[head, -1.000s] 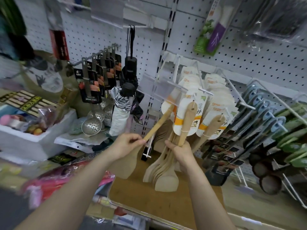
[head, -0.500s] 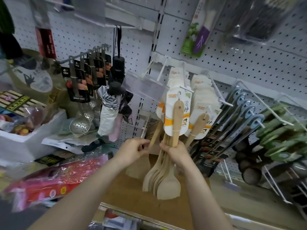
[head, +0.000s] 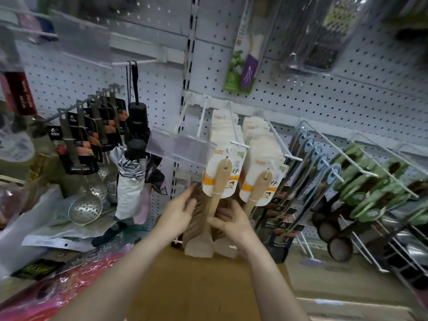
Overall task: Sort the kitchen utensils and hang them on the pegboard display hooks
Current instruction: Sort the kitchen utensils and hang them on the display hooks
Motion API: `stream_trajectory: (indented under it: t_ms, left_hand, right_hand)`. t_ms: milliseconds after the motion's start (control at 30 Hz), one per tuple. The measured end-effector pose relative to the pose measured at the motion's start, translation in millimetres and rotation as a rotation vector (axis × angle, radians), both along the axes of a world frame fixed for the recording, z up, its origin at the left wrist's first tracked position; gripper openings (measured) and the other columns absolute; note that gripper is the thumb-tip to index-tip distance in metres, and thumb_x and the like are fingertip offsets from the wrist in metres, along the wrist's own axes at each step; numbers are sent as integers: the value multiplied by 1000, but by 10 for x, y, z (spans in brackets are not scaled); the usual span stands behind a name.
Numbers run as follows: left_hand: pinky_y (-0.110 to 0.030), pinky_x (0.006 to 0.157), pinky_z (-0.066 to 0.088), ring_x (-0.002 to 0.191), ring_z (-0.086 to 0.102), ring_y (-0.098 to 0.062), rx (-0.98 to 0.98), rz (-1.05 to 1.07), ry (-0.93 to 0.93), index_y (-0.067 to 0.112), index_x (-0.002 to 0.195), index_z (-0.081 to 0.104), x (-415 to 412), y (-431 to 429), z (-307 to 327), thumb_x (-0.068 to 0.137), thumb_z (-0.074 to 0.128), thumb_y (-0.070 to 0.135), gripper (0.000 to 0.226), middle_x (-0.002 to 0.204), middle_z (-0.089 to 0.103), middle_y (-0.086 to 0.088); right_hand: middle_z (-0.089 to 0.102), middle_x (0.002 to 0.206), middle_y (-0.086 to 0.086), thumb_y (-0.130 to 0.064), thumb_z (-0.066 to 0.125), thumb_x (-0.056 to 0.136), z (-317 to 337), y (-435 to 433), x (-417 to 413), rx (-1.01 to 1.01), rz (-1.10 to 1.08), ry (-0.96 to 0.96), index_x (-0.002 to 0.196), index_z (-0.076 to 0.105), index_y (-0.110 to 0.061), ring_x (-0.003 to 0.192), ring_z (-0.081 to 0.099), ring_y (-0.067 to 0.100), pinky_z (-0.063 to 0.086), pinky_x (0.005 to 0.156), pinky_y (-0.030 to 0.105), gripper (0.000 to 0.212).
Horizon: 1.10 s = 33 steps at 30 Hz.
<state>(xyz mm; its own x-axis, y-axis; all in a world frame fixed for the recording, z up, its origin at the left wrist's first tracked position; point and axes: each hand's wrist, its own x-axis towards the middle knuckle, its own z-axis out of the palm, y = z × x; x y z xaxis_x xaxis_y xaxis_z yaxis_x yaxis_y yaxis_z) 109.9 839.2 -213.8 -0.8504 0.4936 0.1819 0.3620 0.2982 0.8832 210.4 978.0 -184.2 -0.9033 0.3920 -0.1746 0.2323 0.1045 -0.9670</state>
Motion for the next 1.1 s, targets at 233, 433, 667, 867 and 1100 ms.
stream_trajectory:
  t_ms: [233, 433, 667, 867, 1100]
  left_hand:
    - [-41, 110, 36, 128, 47, -14, 188, -14, -134, 34, 143, 37, -20, 176, 396, 77, 41, 81, 81, 139, 53, 5]
    - [-29, 95, 43, 116, 55, -12, 250, -37, -95, 55, 121, 45, 54, 210, 604, 92, 54, 47, 32, 121, 59, 12]
    - [-23, 95, 40, 118, 50, -6, 258, -87, -8, 54, 130, 35, 140, 221, 736, 97, 51, 33, 42, 125, 53, 13]
    - [-28, 107, 39, 128, 45, -3, 301, -161, -127, 62, 134, 31, 88, 252, 830, 84, 51, 67, 54, 135, 49, 23]
    - [-44, 119, 17, 145, 22, -20, 179, -5, -236, 49, 143, 27, -167, 201, 807, 77, 26, 81, 73, 153, 29, 9]
  right_hand:
    - [46, 132, -17, -6, 65, 92, 420, -30, 38, 49, -23, 194, 148, 28, -27, 120, 48, -4, 42, 101, 16, 70]
    - [47, 123, -33, -10, 59, 97, 688, -71, 9, 161, -25, 266, 135, 34, -37, 115, 45, -19, 40, 96, 6, 53]
    - [34, 107, -49, -28, 55, 99, 879, -73, 74, 222, -24, 279, 137, 18, -47, 112, 38, -19, 33, 83, -3, 56]
    - [36, 150, -24, -48, 49, 98, 1023, -129, -85, 84, -77, 322, 152, 28, -36, 137, 34, -3, 28, 115, 25, 59]
    - [33, 155, -21, -81, 36, 75, 1110, -99, -187, 70, -183, 260, 149, 32, -43, 144, 28, 3, 19, 123, 42, 84]
